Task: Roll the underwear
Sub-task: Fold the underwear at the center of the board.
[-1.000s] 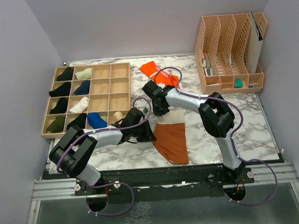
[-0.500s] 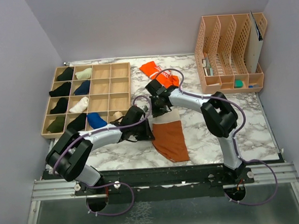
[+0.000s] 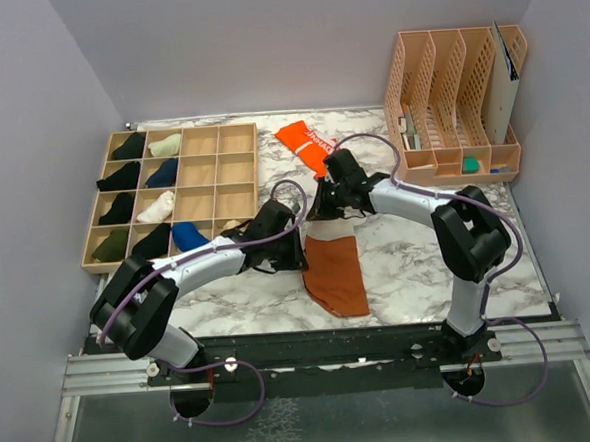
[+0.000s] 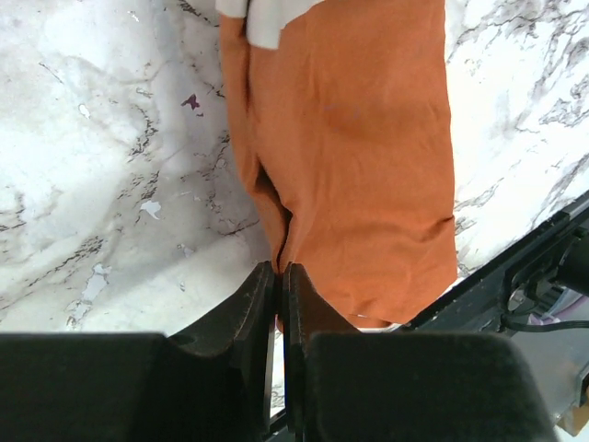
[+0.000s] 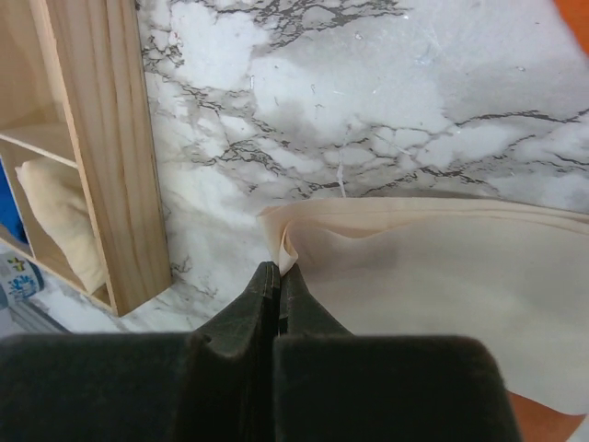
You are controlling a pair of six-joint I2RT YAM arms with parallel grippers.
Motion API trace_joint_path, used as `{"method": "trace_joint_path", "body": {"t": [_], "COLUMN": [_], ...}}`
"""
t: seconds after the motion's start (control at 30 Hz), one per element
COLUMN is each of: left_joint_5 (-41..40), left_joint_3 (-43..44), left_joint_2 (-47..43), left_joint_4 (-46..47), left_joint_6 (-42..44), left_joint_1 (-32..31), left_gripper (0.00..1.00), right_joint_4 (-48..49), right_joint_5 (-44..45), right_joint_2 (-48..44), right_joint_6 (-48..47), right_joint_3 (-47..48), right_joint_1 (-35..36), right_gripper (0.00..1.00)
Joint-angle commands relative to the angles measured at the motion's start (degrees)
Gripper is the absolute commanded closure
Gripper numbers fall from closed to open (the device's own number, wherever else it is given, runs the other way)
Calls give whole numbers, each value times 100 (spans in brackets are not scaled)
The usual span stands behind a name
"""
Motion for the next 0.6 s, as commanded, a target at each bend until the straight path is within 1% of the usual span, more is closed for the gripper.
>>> {"method": "trace_joint_path", "body": {"t": [0.0, 0.2, 0.57], "left_joint_5": [-261, -241, -169], "left_joint_3": [291, 662, 1315], "left_joint_2": [171, 512, 1053], "left_joint_4": [-266, -400, -466], "left_joint_6": [51, 53, -112], "left_joint_1": [-114, -282, -626], "left_gripper": [88, 88, 88], "right_joint_4": [729, 960, 1476], "right_joint_5": [-631, -855, -1671], "right_joint_2": [-290, -481, -697], "right_joint_6": [287, 255, 91], "right_joint_3": [-424, -813, -1499], "right_joint_1": [-265, -539, -1219], "right_gripper": [100, 100, 100]}}
